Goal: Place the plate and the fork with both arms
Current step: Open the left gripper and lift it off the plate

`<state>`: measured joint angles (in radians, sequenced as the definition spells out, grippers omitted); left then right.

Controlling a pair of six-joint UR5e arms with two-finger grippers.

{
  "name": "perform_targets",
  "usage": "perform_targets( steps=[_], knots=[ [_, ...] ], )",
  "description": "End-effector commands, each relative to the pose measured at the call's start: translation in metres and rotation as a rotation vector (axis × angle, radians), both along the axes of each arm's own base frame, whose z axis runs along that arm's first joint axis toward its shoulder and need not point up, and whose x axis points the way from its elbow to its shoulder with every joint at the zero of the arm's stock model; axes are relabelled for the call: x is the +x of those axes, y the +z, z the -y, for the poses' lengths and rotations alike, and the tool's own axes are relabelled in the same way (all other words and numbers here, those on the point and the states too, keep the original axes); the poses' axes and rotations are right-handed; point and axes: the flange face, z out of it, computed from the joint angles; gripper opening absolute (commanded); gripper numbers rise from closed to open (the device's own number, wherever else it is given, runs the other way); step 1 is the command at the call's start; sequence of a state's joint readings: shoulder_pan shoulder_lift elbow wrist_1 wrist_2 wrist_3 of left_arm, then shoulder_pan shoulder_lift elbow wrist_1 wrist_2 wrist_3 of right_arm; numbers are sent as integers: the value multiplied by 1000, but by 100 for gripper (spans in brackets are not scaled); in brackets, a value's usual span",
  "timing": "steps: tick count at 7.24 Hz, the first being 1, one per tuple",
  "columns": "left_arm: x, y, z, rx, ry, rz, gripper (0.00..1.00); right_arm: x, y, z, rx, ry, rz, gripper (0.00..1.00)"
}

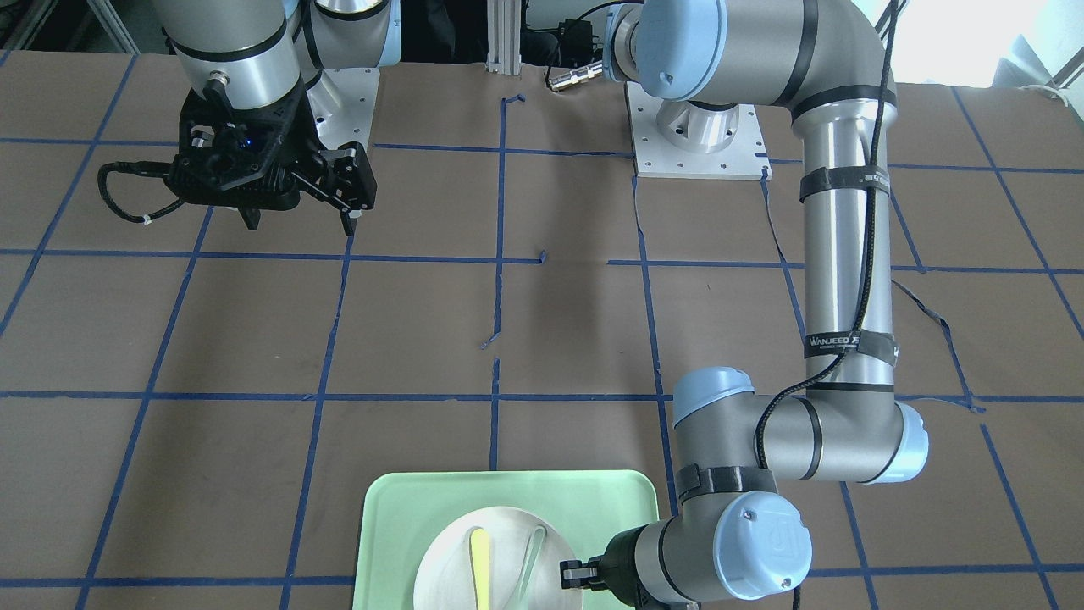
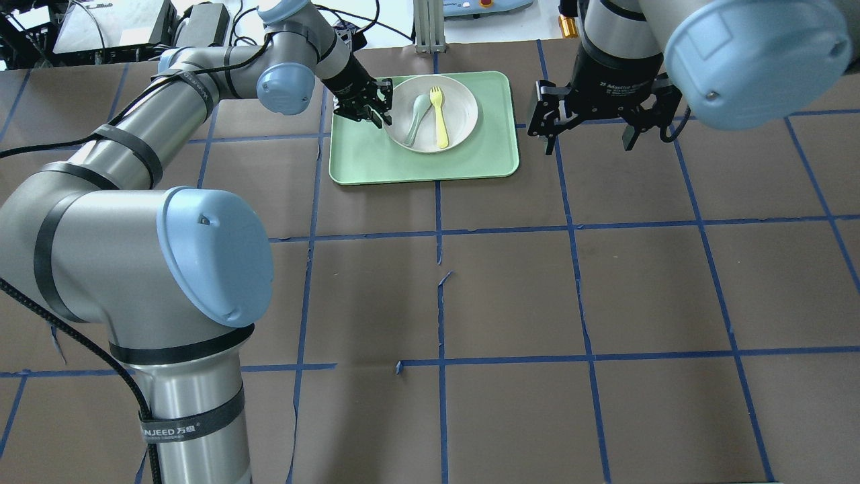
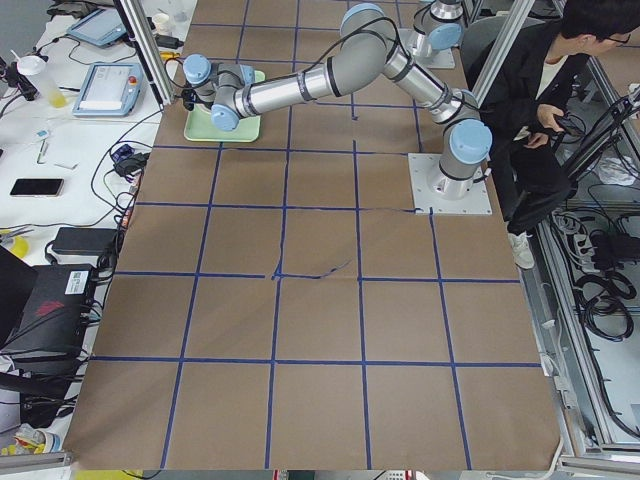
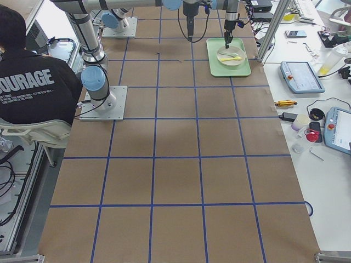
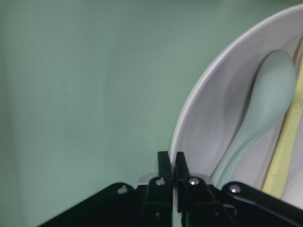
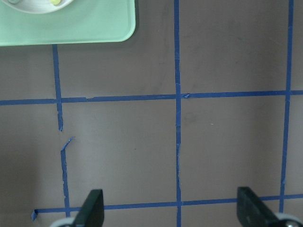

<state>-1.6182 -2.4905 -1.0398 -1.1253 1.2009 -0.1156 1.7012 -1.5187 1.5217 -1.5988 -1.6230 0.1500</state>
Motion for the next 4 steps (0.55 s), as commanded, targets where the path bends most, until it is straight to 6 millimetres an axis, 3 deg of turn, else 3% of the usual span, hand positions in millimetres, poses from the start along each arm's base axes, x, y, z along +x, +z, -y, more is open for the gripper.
perform_targets(
  steps=[1, 2, 4],
  knots=[
    [2, 26, -15, -31, -15, 14, 100, 0, 0, 0, 0, 1, -2, 100],
    [7, 45, -32, -32, -11, 33, 100, 0, 0, 0, 0, 1, -2, 100],
    [54, 98, -90, -19, 43, 157, 100, 0, 0, 0, -1, 0, -1, 100]
  ],
)
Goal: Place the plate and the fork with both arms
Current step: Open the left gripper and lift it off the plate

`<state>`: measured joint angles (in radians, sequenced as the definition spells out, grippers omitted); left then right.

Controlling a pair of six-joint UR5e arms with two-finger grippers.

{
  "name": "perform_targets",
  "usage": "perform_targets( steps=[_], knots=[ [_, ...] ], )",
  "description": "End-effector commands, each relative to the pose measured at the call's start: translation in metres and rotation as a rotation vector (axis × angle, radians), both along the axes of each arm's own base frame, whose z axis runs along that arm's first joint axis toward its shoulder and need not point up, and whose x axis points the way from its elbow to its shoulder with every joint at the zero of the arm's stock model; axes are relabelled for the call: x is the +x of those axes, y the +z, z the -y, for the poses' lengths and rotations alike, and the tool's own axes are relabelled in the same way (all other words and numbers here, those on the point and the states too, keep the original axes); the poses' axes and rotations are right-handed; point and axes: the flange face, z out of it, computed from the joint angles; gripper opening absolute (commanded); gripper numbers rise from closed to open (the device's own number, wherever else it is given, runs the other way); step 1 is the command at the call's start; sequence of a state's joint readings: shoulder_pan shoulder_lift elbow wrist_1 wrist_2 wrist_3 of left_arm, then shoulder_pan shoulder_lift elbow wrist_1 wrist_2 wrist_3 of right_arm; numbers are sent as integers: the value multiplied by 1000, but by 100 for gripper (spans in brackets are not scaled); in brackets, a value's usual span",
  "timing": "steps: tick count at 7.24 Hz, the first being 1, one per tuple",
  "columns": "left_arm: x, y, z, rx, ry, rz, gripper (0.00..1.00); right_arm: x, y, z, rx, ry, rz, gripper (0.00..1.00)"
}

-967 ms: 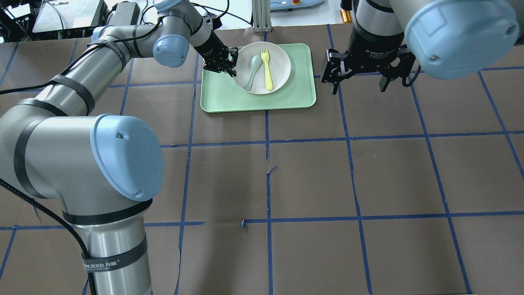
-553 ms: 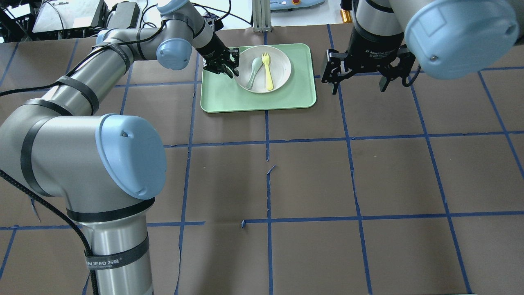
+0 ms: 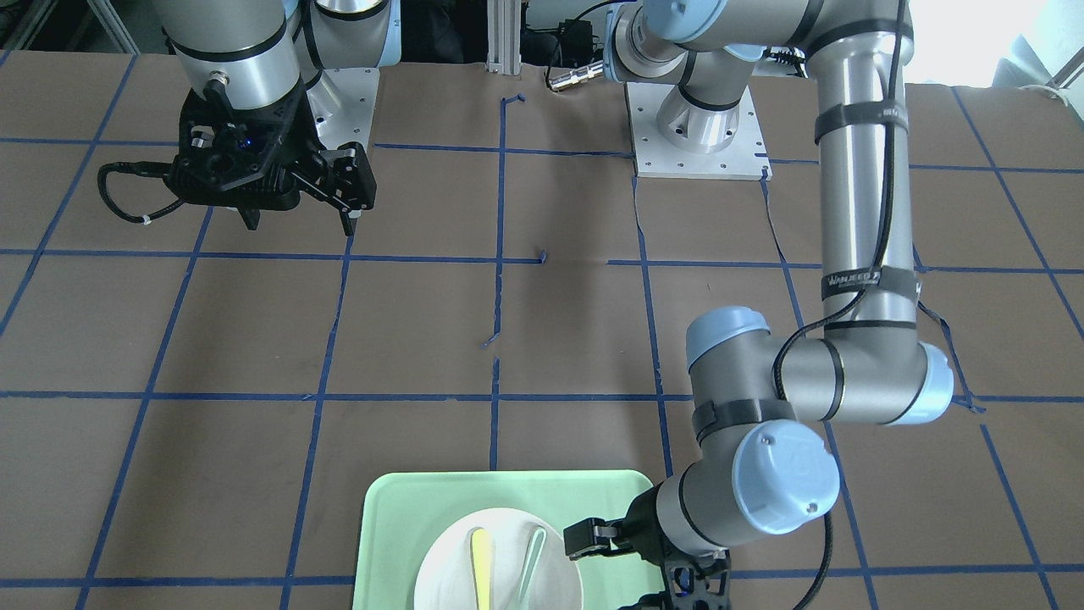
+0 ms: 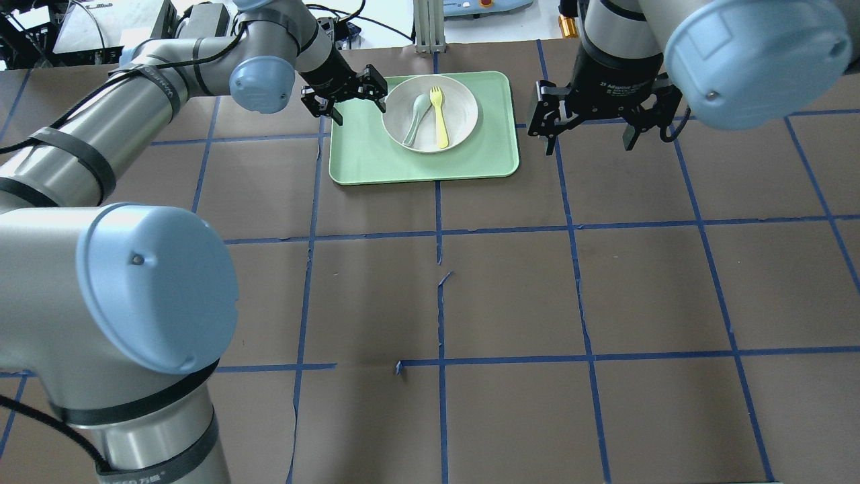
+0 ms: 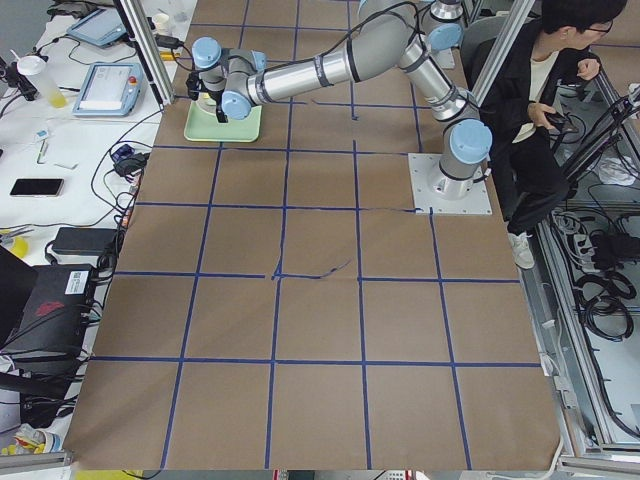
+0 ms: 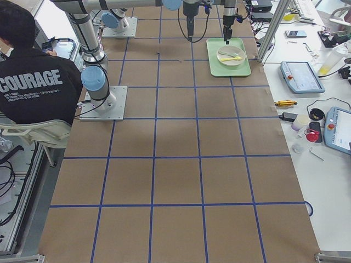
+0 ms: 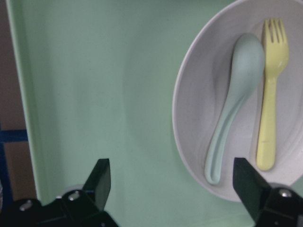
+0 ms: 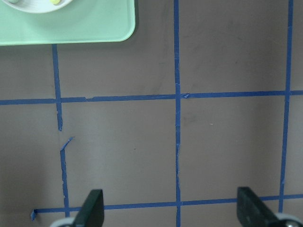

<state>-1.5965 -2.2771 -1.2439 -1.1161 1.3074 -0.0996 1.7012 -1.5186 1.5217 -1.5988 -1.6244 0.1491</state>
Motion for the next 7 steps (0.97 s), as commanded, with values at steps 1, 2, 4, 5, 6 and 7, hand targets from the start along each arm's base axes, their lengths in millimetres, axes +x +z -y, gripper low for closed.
perform_targets(
  steps=[1, 2, 4, 5, 6, 7],
  knots=[
    [39, 62, -76, 1, 50, 79, 100, 0, 0, 0, -1, -3, 0, 100],
    [48, 92, -116, -19, 59, 191, 100, 0, 1, -1, -1, -3, 0, 100],
    [47, 155, -191, -15, 107, 221, 100, 0, 1, 0, -3, -4, -1, 100],
    [46, 179, -212, -26, 118, 218, 100, 0, 1, 0, -2, -4, -3, 100],
    [45, 194, -229, 10, 110, 228, 100, 0, 1, -1, -1, 0, -1, 100],
    [49, 203, -237, 18, 105, 271, 100, 0, 1, -1, -1, 3, -2, 100]
  ],
)
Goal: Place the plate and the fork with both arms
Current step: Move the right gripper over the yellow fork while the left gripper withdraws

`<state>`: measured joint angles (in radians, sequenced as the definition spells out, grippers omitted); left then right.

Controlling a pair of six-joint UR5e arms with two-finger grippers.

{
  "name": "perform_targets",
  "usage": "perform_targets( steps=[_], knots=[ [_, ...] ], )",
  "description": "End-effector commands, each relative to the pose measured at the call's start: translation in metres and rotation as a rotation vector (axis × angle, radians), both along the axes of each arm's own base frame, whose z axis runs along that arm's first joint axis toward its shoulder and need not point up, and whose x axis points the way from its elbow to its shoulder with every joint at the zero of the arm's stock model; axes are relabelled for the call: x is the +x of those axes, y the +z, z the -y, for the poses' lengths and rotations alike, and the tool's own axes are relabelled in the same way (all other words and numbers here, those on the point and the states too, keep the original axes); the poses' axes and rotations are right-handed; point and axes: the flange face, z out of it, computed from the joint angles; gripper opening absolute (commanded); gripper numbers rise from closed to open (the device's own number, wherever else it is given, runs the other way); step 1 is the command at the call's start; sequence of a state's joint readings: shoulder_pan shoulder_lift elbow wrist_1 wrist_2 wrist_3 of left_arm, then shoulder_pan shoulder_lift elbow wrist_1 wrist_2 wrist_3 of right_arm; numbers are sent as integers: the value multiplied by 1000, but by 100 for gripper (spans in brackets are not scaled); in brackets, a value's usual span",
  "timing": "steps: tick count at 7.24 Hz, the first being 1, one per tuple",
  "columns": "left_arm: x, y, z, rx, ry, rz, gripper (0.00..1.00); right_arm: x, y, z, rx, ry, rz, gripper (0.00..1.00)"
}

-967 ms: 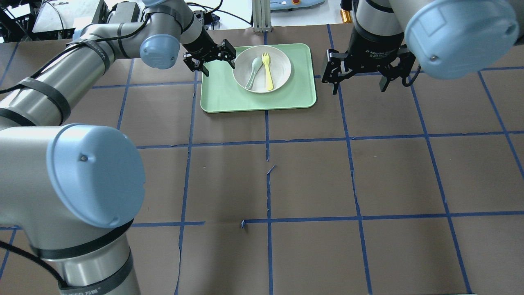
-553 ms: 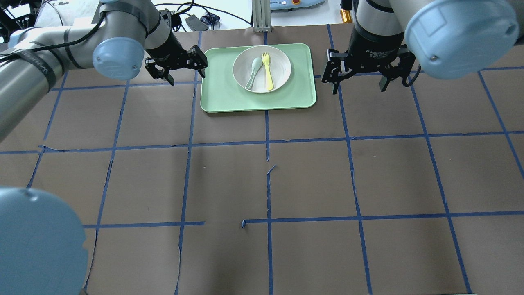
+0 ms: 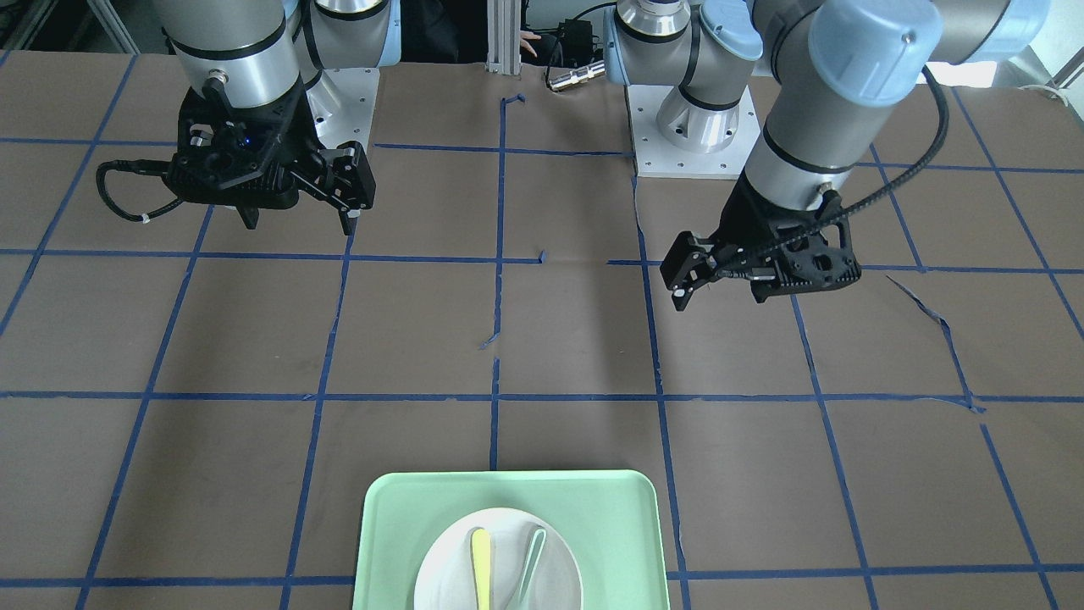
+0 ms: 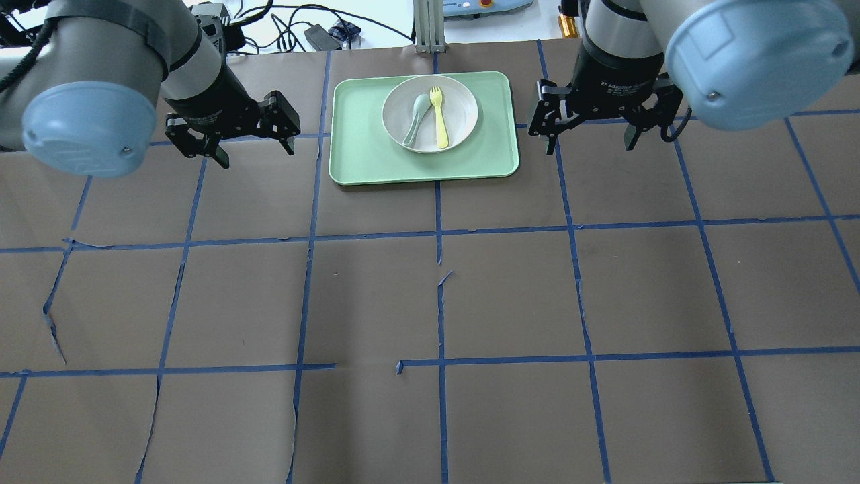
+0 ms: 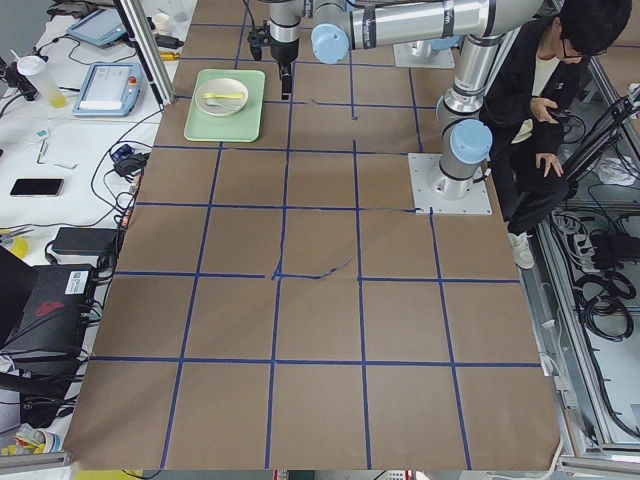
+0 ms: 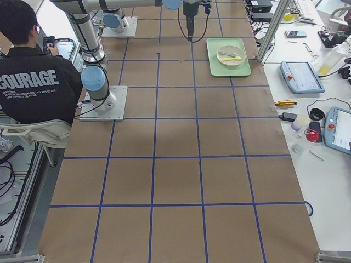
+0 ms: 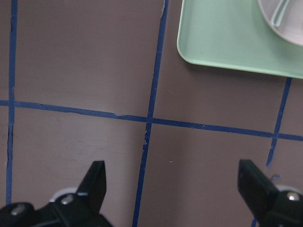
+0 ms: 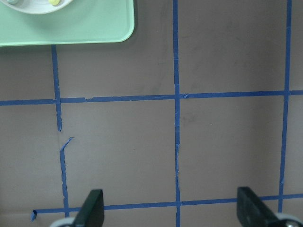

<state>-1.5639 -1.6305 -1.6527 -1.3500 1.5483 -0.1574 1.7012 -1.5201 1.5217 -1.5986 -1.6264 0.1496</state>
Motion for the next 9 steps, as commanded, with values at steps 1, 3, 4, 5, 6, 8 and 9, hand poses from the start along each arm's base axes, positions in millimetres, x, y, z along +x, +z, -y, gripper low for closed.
perform_targets(
  steps=[1, 3, 4, 5, 6, 8, 9],
  knots=[
    [-2, 27, -18, 13, -12, 47, 100, 0, 0, 0, 0, 4, 0, 100],
    [-20, 48, -20, 46, -48, 48, 100, 0, 1, 0, -1, 4, 2, 100],
    [-20, 40, -17, 60, -49, 47, 100, 0, 1, 0, -2, 5, 4, 100],
    [-23, 39, -18, 65, -69, 37, 100, 0, 0, 1, 1, 10, 2, 100],
    [-23, 41, -19, 63, -72, 35, 100, 0, 0, 1, 1, 12, 1, 100],
    [-24, 41, -19, 61, -86, 36, 100, 5, -15, 12, 19, 48, -1, 100],
    [-23, 40, -19, 63, -84, 38, 100, 20, -29, 29, -15, 65, 4, 100]
  ],
)
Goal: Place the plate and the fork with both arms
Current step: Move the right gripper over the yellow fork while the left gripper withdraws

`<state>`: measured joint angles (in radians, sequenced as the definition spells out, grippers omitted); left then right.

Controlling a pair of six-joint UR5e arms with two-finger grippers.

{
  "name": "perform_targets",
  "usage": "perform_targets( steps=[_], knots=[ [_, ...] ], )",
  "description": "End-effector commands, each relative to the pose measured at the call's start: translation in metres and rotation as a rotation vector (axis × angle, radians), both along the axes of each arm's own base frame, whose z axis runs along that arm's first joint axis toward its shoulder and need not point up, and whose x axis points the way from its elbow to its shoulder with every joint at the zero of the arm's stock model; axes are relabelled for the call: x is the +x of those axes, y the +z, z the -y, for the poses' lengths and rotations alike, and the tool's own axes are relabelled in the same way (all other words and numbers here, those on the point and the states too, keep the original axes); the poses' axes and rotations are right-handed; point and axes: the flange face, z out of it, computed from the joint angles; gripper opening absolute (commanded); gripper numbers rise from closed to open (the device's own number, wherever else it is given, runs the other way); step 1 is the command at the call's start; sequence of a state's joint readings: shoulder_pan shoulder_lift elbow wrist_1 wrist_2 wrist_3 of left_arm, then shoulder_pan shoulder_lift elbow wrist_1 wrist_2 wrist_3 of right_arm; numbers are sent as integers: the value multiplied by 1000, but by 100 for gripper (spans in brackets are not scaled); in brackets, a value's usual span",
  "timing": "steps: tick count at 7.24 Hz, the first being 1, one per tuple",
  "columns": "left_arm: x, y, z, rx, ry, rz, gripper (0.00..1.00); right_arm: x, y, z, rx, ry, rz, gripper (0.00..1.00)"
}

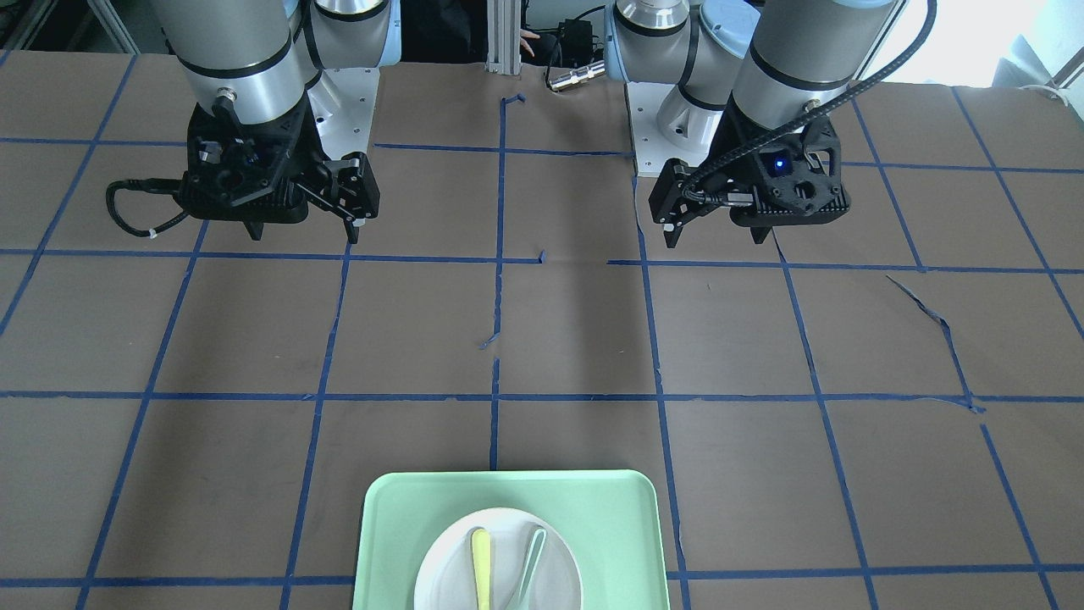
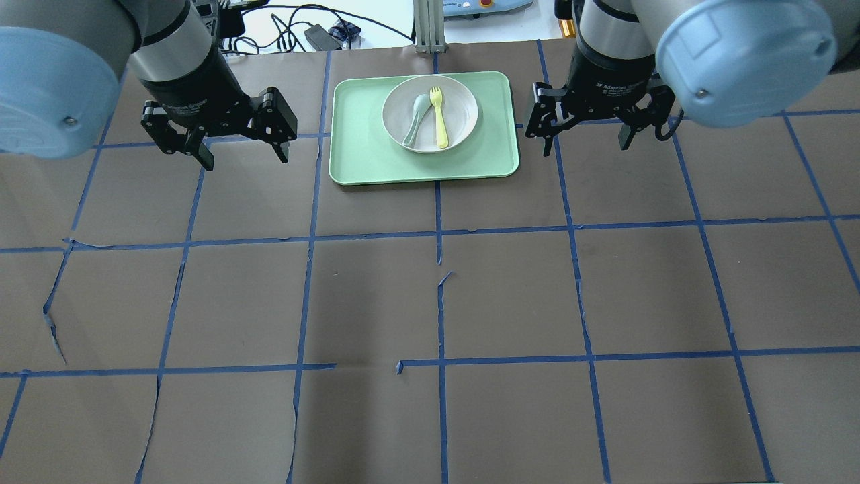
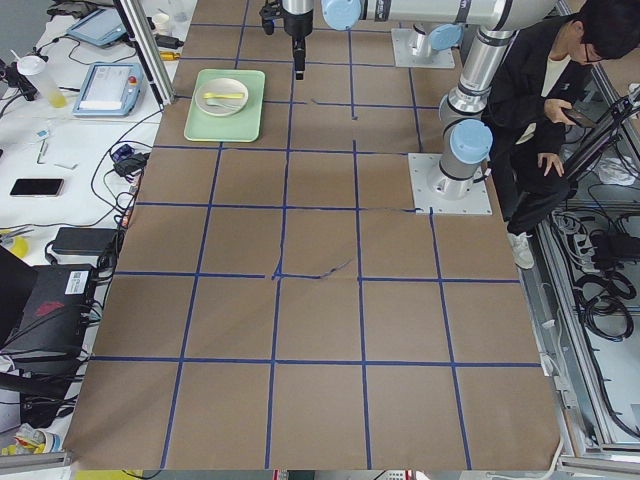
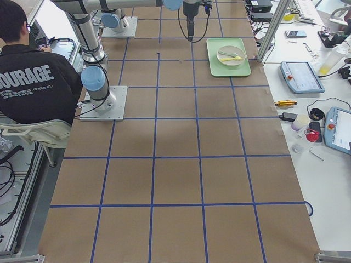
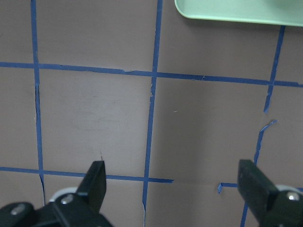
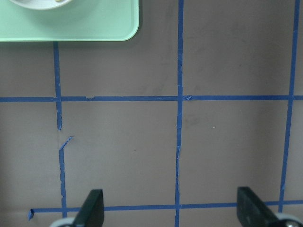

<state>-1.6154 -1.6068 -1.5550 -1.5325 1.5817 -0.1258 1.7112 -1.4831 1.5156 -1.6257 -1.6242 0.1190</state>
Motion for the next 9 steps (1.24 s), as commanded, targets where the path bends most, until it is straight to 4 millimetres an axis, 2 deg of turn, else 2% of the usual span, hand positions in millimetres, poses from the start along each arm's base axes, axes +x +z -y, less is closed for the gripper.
perform_targets(
  steps=[1, 3, 4, 5, 6, 7, 8, 9],
  knots=[
    [0, -1, 1, 3, -1, 0, 100, 37, -54, 45, -59, 46, 7, 100],
    [1, -2, 2, 3, 0, 2, 100, 59, -133, 99, -109, -4, 25, 100],
    [1, -2, 2, 3, 5, 1, 100, 80, -176, 136, -146, -6, 38, 100],
    [1, -3, 1, 4, 5, 2, 100, 105, -203, 181, -165, -3, 42, 100],
    [1, -4, 2, 6, 6, 2, 100, 123, -205, 220, -205, -28, 60, 100],
    [1, -4, 2, 6, 8, 2, 100, 131, -231, 230, -196, -60, 62, 100],
    [1, -6, 1, 10, 8, 2, 100, 134, -243, 240, -204, -68, 67, 100],
    [1, -10, -2, 19, 9, 4, 100, 145, -243, 247, -222, -78, 77, 100]
  ],
)
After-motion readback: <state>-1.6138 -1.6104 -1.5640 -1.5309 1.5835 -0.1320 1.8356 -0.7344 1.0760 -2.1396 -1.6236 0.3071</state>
